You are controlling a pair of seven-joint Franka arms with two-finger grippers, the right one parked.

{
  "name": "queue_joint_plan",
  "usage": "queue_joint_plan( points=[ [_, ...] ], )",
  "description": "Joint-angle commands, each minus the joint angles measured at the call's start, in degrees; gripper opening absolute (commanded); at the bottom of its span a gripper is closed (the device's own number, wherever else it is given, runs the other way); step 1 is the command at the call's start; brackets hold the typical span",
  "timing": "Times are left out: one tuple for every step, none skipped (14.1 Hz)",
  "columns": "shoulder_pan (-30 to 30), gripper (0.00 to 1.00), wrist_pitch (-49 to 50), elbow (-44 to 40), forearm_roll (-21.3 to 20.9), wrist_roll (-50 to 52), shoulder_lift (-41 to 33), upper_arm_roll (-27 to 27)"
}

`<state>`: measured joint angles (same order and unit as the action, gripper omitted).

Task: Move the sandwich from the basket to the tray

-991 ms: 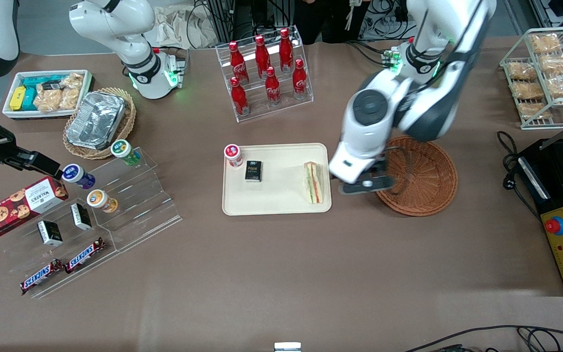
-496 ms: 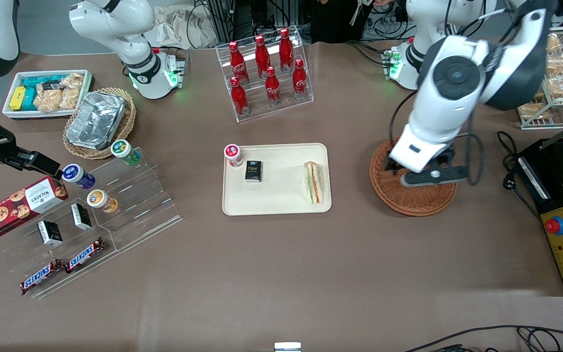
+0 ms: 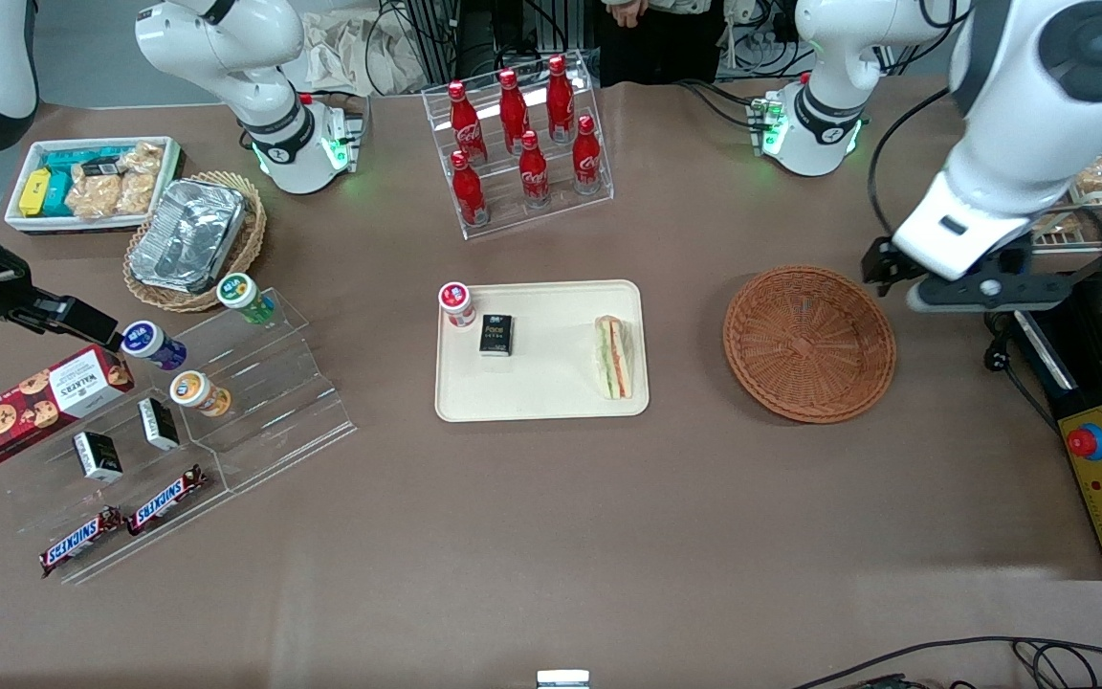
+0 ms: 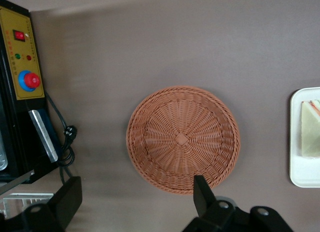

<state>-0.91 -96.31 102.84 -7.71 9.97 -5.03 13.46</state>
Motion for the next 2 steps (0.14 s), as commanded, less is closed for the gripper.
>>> queue_joint_plan(
  points=[
    [-3.91,0.99,5.06,-2.28,3.14,-1.98,-0.77,0.69],
    [-4.44,0.99,6.39,-3.51,2.88,-2.58,-0.51,0.69]
  ],
)
